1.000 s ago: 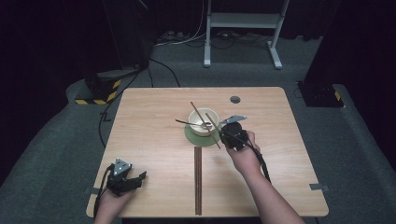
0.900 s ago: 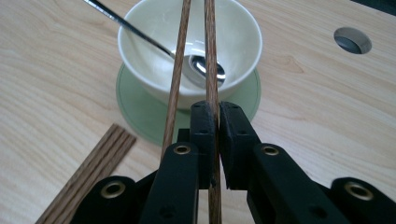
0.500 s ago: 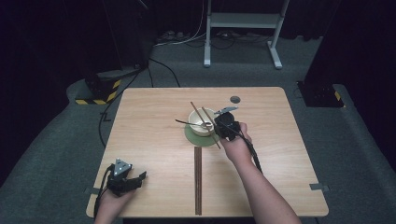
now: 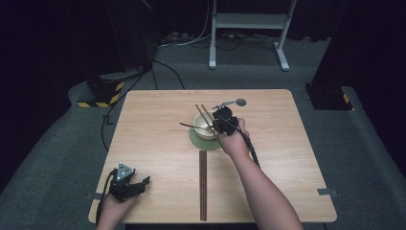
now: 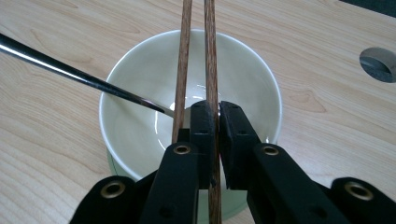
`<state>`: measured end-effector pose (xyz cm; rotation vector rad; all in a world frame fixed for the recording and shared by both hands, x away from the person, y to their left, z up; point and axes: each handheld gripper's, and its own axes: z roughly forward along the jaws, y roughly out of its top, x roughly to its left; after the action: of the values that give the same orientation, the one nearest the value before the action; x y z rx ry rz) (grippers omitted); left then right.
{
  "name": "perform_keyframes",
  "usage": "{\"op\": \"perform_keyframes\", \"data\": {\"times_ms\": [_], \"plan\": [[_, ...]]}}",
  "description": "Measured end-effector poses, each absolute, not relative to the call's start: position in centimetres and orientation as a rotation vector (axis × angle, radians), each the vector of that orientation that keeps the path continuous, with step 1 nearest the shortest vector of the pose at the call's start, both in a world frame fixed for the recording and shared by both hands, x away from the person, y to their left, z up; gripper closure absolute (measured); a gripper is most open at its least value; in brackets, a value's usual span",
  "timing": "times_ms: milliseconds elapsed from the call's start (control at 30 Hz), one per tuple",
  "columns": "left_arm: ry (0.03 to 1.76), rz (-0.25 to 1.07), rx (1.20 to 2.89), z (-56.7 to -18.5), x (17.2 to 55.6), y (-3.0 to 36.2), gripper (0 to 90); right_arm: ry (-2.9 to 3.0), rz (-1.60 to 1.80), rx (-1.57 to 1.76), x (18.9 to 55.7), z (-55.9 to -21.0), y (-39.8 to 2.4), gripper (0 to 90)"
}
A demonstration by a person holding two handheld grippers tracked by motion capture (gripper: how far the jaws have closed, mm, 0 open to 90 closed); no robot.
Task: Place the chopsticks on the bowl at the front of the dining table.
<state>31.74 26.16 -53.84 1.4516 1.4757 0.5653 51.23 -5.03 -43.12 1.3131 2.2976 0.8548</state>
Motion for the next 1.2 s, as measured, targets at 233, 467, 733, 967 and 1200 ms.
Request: {"op": "perform_keyframes", "data": {"times_ms": [233,467,733,967,1200], "plan": [[1.469,0.564,1.449,-53.9,31.8,26.2,29.4,2.29,0.849,1.319,52.5,-43.2,-4.0,83.9],[1.469,0.563,1.46,-53.8,31.7,26.2,29.4,2.298,0.827,1.324,53.0,-43.3,-3.5,83.8],[1.468,0.562,1.458,-53.8,31.8,26.2,29.4,2.304,0.817,1.334,53.2,-43.8,-3.3,83.8],[1.466,0.561,1.45,-53.9,31.8,26.2,29.5,2.307,0.822,1.337,53.4,-43.9,-3.4,83.5],[1.467,0.562,1.457,-53.8,31.7,26.2,29.4,2.311,0.832,1.339,53.4,-43.9,-3.5,78.8]]}}
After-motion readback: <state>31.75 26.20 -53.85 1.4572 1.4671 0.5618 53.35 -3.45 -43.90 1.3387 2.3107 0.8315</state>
